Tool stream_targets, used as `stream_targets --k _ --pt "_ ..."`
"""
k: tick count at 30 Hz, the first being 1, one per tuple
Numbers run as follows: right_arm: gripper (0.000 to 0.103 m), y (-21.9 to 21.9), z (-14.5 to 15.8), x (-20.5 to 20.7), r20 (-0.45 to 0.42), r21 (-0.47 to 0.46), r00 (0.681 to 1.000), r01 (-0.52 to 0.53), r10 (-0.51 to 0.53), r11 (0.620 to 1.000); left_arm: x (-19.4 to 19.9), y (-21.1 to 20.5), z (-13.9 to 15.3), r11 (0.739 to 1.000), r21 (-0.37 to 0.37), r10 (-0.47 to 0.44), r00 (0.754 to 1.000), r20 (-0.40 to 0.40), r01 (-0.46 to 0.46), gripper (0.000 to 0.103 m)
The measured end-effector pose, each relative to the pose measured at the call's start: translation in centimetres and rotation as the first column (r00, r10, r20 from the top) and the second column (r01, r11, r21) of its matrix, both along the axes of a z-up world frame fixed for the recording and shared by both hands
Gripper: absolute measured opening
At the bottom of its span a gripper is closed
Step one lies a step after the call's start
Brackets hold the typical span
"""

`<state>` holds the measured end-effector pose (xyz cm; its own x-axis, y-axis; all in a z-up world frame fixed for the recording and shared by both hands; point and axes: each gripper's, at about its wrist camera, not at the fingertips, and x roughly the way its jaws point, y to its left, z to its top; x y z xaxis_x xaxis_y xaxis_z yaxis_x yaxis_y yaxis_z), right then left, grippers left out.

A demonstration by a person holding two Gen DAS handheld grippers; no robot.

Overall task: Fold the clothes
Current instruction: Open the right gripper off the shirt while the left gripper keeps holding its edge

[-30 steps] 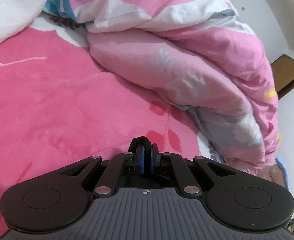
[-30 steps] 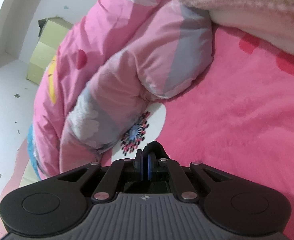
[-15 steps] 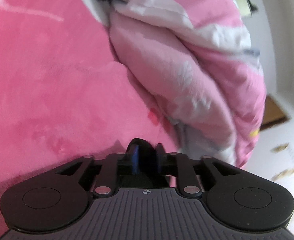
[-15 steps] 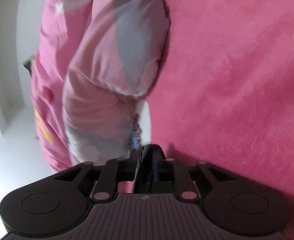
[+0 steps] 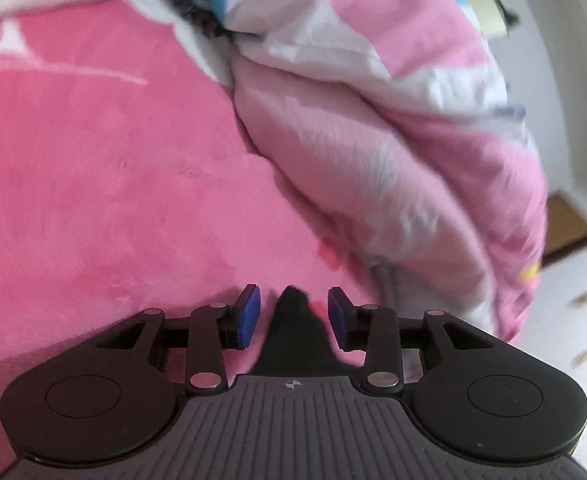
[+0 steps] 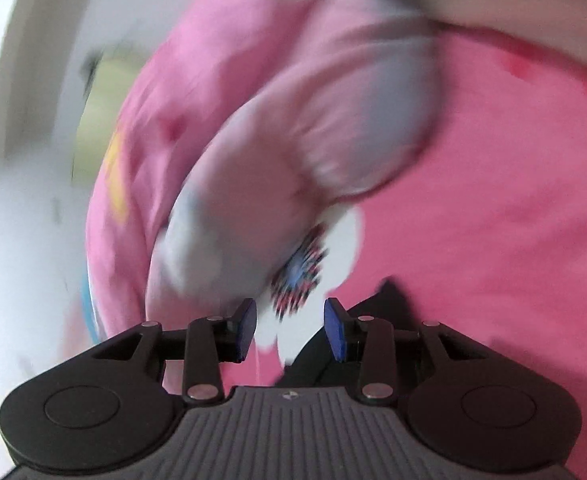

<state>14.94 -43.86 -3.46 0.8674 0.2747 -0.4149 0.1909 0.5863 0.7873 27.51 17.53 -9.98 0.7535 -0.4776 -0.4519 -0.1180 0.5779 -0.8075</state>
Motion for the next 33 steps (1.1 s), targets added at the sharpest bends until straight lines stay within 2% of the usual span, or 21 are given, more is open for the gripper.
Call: stream_targets --k 2,3,5,7,9,11,13,16,17,19,20,22,23,24,25,28,33 --pt "0.04 3.3 1.9 1.9 -0.02 -0.172 0.993 -0.115 0.113 0.978 -0.3 -0.5 0.3 0.996 0.09 -0.018 1.0 0.006 0.017 0.037" --pt "0.04 5.3 2.6 3.0 -0.036 -0.253 0.984 -0.18 0.177 0.951 -0.4 -0.7 0.3 0.993 0.119 -0.027 1.0 0.007 0.026 0.037" --pt "0.04 9.4 3.6 5.0 -0.077 -0.408 0.951 -0.306 0.301 0.86 -0.5 -1.0 0.6 0.986 0.162 -0.045 0.999 0.012 0.043 0.037" --pt "0.04 13.8 3.9 6.6 -0.123 -0.555 0.904 -0.404 0.408 0.727 -0.6 -1.3 0.8 0.978 0.199 -0.062 0.998 0.017 0.057 0.037" --pt "0.039 17.8 3.5 7.8 -0.17 -0.67 0.845 -0.477 0.507 0.569 -0.5 -1.6 0.9 0.971 0.23 -0.076 0.997 0.02 0.07 0.037" --pt "0.038 21.3 2.6 8.8 -0.218 -0.744 0.783 -0.519 0.582 0.42 -0.5 -1.7 1.0 0.966 0.248 -0.086 0.996 0.019 0.079 0.037" --pt "0.038 24.0 1.6 9.9 -0.27 -0.788 0.724 -0.545 0.634 0.287 -0.5 -1.8 1.1 0.96 0.266 -0.097 0.995 0.021 0.088 0.037" --pt "0.036 26.7 0.1 10.8 -0.341 -0.807 0.645 -0.574 0.684 0.139 -0.6 -2.1 1.3 0.95 0.297 -0.112 0.994 0.022 0.1 0.037" --pt "0.03 27.3 -0.2 11.1 -0.362 -0.81 0.629 -0.577 0.688 0.102 -0.6 -2.2 1.3 0.946 0.307 -0.116 0.993 0.024 0.103 0.037" --pt "0.027 28.0 -1.1 11.9 -0.396 -0.811 0.614 -0.582 0.683 0.053 -0.7 -2.4 1.4 0.938 0.329 -0.124 0.992 0.027 0.108 0.037" --pt "0.019 28.2 -1.5 12.2 -0.411 -0.807 0.607 -0.589 0.68 0.038 -0.8 -2.6 1.5 0.934 0.34 -0.128 0.991 0.03 0.11 0.037" --pt "0.01 28.4 -2.1 12.6 -0.436 -0.796 0.593 -0.605 0.676 0.017 -0.8 -2.7 1.5 0.929 0.352 -0.132 0.991 0.032 0.113 0.037" --pt "0.003 28.5 -2.3 12.7 -0.438 -0.798 0.594 -0.602 0.675 0.012 -0.8 -2.7 1.5 0.927 0.357 -0.134 0.99 0.033 0.114 0.037" --pt "0.002 28.6 -2.3 12.7 -0.434 -0.805 0.598 -0.594 0.674 0.009 -0.8 -2.7 1.5 0.927 0.358 -0.135 0.99 0.033 0.114 0.037" --pt "0.002 28.6 -2.2 12.6 -0.426 -0.812 0.607 -0.583 0.671 0.011 -0.9 -2.7 1.5 0.927 0.357 -0.135 0.99 0.033 0.114 0.037" --pt "0.001 28.1 -1.7 13.0 -0.393 -0.823 0.637 -0.565 0.663 0.055 -0.9 -2.6 1.5 0.928 0.354 -0.135 0.99 0.034 0.114 0.037" --pt "0.001 28.0 -2.7 13.8 -0.395 -0.823 0.655 -0.564 0.644 0.069 -0.9 -2.7 1.5 0.928 0.354 -0.135 0.99 0.035 0.114 0.037"
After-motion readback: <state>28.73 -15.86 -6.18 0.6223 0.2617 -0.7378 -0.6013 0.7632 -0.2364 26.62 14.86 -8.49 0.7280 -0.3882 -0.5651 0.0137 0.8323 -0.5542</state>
